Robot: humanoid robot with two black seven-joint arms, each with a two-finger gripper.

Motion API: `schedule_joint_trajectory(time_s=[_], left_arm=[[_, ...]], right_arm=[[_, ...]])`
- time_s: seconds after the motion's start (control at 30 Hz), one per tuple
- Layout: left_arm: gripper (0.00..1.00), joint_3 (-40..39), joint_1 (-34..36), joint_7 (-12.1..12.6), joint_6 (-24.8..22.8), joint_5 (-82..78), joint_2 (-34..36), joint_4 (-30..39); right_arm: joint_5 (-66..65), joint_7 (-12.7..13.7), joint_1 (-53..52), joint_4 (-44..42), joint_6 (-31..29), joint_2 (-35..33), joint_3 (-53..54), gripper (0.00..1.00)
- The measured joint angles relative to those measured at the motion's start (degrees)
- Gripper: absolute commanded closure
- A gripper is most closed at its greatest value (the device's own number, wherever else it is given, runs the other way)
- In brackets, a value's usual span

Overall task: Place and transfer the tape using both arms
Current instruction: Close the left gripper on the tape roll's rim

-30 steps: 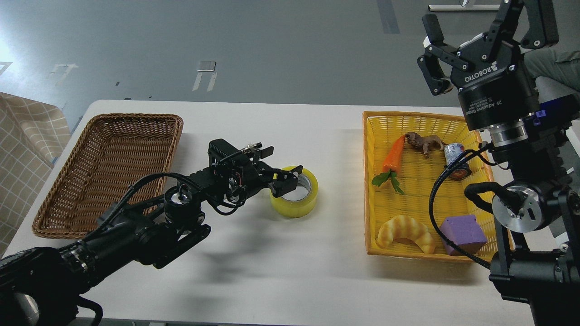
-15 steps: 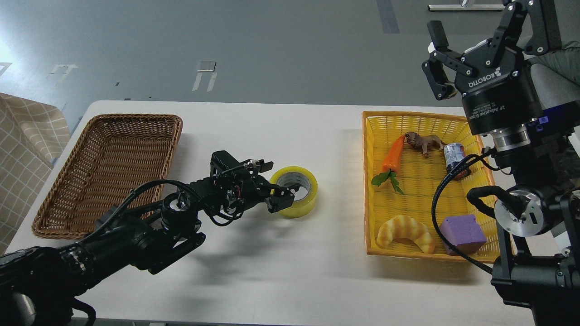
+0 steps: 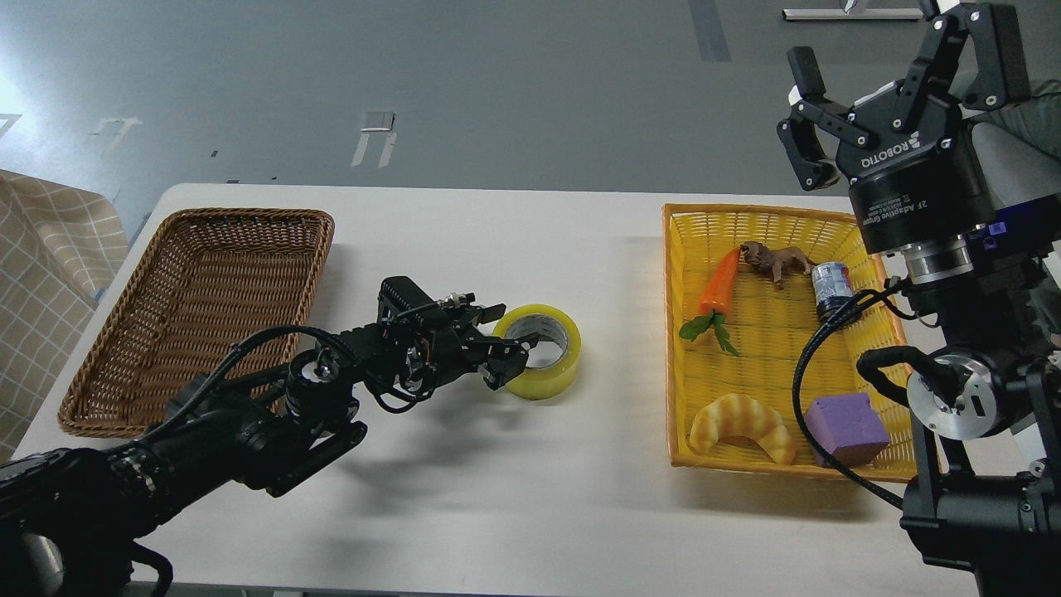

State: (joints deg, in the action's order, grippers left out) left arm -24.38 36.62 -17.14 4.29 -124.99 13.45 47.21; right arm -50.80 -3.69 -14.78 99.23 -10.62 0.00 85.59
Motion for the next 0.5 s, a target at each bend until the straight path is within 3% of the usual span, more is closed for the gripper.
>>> schedule_joint_trajectory(time_s=[0.1, 0.2, 0.33, 0.5], left_arm=[[0.41, 0.0, 0.1, 0.0, 0.0, 0.0, 0.0, -0.2], [0.56, 0.0, 0.2, 0.0, -0.1, 0.0, -0.2, -0.2], [0.61, 0.0, 0.3, 0.1, -0.1, 0.0, -0.4, -0.3], [0.92, 0.1, 1.3, 0.1, 0.0, 0.0, 0.0, -0.3]], right_arm=[[0.0, 0.0, 0.4, 0.0, 0.0, 0.0, 0.1, 0.00], [0.0, -0.1, 0.8, 0.0, 0.0, 0.0, 0.3, 0.00], [0.0, -0.1, 1.2, 0.0, 0.0, 0.0, 0.7, 0.00], [0.0, 0.0, 1.4, 0.0, 0.0, 0.0, 1.2, 0.00]])
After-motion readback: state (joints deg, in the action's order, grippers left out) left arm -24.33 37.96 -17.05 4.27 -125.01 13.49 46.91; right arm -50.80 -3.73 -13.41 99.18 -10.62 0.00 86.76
